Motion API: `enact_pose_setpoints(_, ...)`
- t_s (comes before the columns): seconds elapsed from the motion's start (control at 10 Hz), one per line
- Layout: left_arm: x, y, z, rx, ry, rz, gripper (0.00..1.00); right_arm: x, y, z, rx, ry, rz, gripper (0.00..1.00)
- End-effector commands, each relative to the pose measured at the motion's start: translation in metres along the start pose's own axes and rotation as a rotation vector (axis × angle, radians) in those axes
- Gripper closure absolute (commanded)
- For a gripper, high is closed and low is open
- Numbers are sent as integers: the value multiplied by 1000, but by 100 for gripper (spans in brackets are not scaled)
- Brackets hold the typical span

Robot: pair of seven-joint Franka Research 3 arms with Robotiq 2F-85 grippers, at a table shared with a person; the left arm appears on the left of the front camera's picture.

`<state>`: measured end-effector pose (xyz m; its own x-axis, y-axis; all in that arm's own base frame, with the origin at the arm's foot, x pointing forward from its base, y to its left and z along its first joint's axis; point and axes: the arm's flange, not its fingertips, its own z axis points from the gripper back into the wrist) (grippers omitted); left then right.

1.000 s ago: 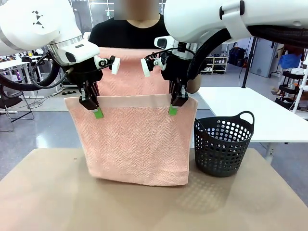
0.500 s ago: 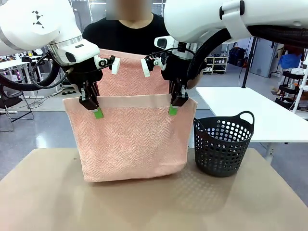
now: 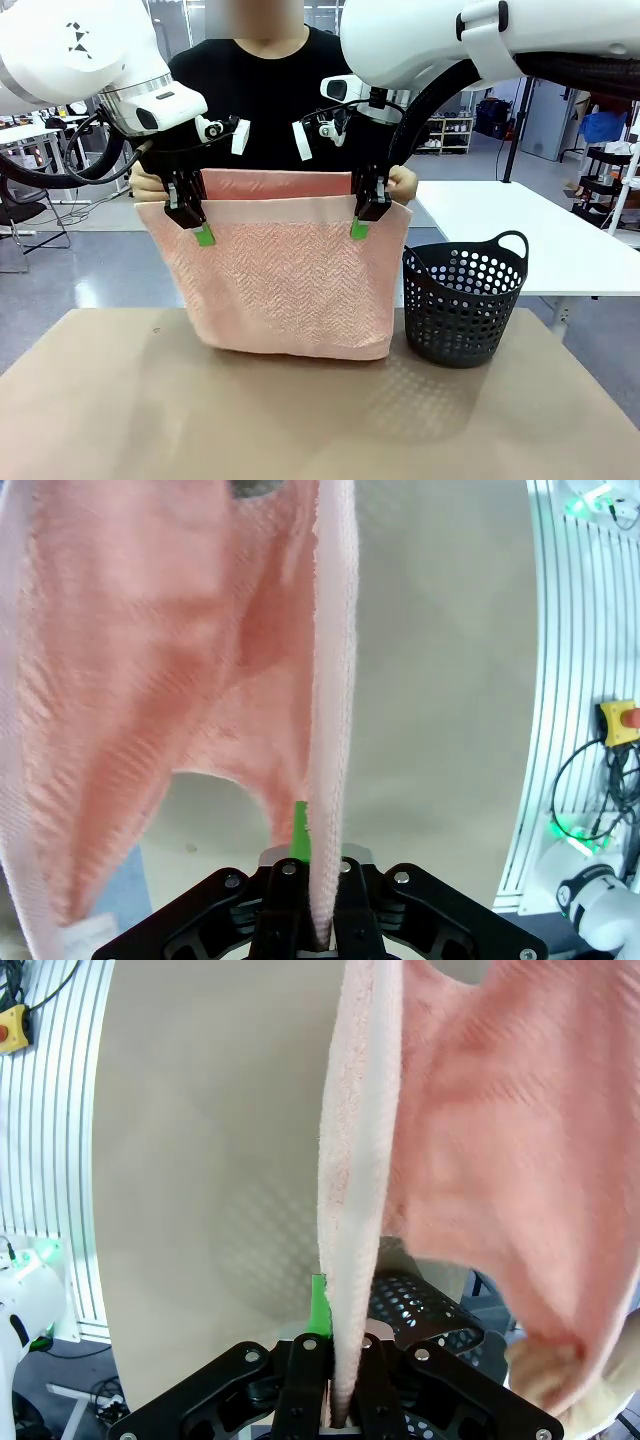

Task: Fold the towel.
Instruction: Release the end of the 100 cm Hotel Towel you were holding and grab the top end of the folded side.

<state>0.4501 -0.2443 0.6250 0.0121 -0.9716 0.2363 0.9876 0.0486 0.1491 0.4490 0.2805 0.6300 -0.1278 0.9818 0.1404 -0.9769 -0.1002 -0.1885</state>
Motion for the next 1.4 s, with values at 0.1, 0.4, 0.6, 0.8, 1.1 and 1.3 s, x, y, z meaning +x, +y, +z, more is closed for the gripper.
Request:
enact_pose_setpoints(0.1,0,2,3,0,7,-5,100,0,0,1,0,4,8,100)
enact_pose_setpoints(0.4,0,2,3,0,7,-5,100,0,0,1,0,4,8,100)
enact_pose_setpoints(0.6,0,2,3,0,7,-5,100,0,0,1,0,4,8,100)
enact_pose_setpoints(0.8,0,2,3,0,7,-5,100,0,0,1,0,4,8,100)
enact_pose_setpoints(1.1,0,2,3,0,7,-5,100,0,0,1,0,4,8,100)
enact_pose_setpoints(1.3,0,2,3,0,7,-5,100,0,0,1,0,4,8,100)
